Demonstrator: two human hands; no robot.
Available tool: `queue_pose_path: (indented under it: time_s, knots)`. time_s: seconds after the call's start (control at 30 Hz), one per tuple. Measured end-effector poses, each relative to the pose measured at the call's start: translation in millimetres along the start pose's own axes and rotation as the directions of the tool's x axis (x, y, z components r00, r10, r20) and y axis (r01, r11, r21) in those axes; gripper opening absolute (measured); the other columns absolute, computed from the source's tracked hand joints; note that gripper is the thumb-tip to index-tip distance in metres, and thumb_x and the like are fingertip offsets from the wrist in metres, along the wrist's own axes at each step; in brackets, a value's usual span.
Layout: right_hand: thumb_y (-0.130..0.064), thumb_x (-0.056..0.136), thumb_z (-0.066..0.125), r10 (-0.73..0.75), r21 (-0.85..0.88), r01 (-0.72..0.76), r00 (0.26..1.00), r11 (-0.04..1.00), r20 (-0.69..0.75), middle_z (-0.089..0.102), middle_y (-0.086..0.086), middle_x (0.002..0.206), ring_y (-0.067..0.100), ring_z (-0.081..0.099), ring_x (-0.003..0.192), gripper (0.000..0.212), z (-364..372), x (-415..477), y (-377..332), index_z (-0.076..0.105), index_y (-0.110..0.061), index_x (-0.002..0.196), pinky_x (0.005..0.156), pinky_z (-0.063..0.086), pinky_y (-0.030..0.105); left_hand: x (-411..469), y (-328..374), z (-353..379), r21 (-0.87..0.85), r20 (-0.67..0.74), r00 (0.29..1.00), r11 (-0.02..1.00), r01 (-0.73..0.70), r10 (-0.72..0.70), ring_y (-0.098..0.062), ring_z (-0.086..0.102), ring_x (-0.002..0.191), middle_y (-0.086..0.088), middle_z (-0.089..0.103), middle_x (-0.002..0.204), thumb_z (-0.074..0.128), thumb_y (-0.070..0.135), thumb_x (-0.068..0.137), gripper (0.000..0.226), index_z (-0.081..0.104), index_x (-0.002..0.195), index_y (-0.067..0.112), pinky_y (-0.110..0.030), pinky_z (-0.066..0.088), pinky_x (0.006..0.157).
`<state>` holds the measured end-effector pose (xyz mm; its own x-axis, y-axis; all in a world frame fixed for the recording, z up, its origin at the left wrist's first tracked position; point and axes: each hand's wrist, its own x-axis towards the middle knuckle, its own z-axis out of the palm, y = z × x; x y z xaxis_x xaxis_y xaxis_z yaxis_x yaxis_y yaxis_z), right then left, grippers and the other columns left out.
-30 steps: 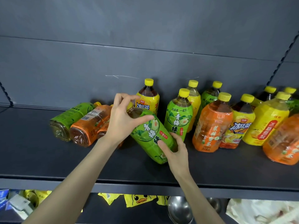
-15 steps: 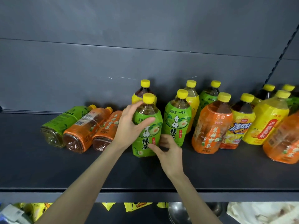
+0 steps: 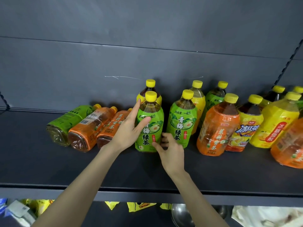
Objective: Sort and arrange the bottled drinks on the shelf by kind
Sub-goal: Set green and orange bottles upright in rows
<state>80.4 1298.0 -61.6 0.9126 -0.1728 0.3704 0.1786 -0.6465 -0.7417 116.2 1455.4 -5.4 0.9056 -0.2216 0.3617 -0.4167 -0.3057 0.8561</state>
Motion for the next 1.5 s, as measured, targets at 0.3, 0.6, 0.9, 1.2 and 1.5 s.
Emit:
queue_pose_path:
  time_s: [0.3, 0.6, 0.9, 1.2, 1.5]
  knots:
    - [-0.023, 0.091, 0.065, -0.111, 0.031, 0.111, 0.994, 0.993, -0.007, 0.07, -0.001, 0.094, 0.01, 0.066, 0.081, 0.018, -2.1, -20.8, -14.4, 0.067, -0.012, 0.106, 0.073, 0.057, 0.036, -39.8, -7.4, -19.0, 0.299, -0.245, 0.965, 0.954, -0.014, 0.091, -0.002, 0.063, 0.096, 0.014, 0.064, 0.105, 0.059, 0.023, 0.093, 0.023, 0.065, 0.114, 0.016, -0.01, 0.046, 0.081]
    - [-0.023, 0.092, 0.062, -0.19, 0.135, 0.18, 0.98, 0.974, 0.065, 0.07, -0.002, 0.094, 0.01, 0.064, 0.086, 0.013, 41.8, -21.3, -69.5, 0.068, -0.014, 0.1, 0.077, 0.056, 0.036, -55.1, -20.9, -87.7, 0.38, -0.44, 0.895, 0.919, 0.107, 0.077, -0.011, 0.061, 0.088, 0.007, 0.065, 0.092, 0.063, 0.016, 0.09, 0.01, 0.071, 0.094, 0.011, -0.012, 0.039, 0.076]
    - [-0.022, 0.091, 0.063, -0.167, 0.104, 0.166, 0.986, 0.981, -0.001, 0.07, 0.0, 0.099, 0.015, 0.064, 0.094, 0.013, 113.6, 18.2, -138.7, 0.068, -0.015, 0.102, 0.089, 0.05, 0.041, -26.8, -63.0, -187.1, 0.416, -0.349, 0.937, 0.898, 0.142, 0.014, -0.016, 0.061, 0.095, 0.0, 0.069, 0.102, 0.064, 0.021, 0.089, 0.013, 0.07, 0.098, 0.014, -0.021, 0.041, 0.083]
    - [-0.03, 0.092, 0.06, 0.06, -0.086, -0.05, 0.992, 0.995, 0.114, 0.061, 0.005, 0.123, 0.023, 0.058, 0.114, 0.038, 155.6, 52.4, -164.8, 0.056, -0.014, 0.126, 0.095, 0.05, 0.041, 23.5, -102.6, -222.6, 0.555, -0.038, 0.962, 0.795, 0.244, -0.269, -0.032, 0.044, 0.124, -0.011, 0.048, 0.131, 0.054, 0.05, 0.09, 0.057, 0.047, 0.133, 0.014, -0.044, 0.039, 0.103]
    - [-0.043, 0.091, 0.057, 0.132, -0.282, -0.069, 0.968, 0.957, 0.213, 0.044, 0.005, 0.141, 0.032, 0.036, 0.132, 0.054, 177.8, 85.0, -162.9, 0.045, -0.021, 0.139, 0.105, 0.036, 0.043, 44.6, -124.9, -234.2, 0.4, 0.087, 0.804, 0.76, 0.512, -0.588, -0.028, 0.056, 0.113, -0.011, 0.054, 0.131, 0.058, 0.072, 0.075, 0.095, 0.026, 0.143, 0.013, -0.042, 0.049, 0.094]
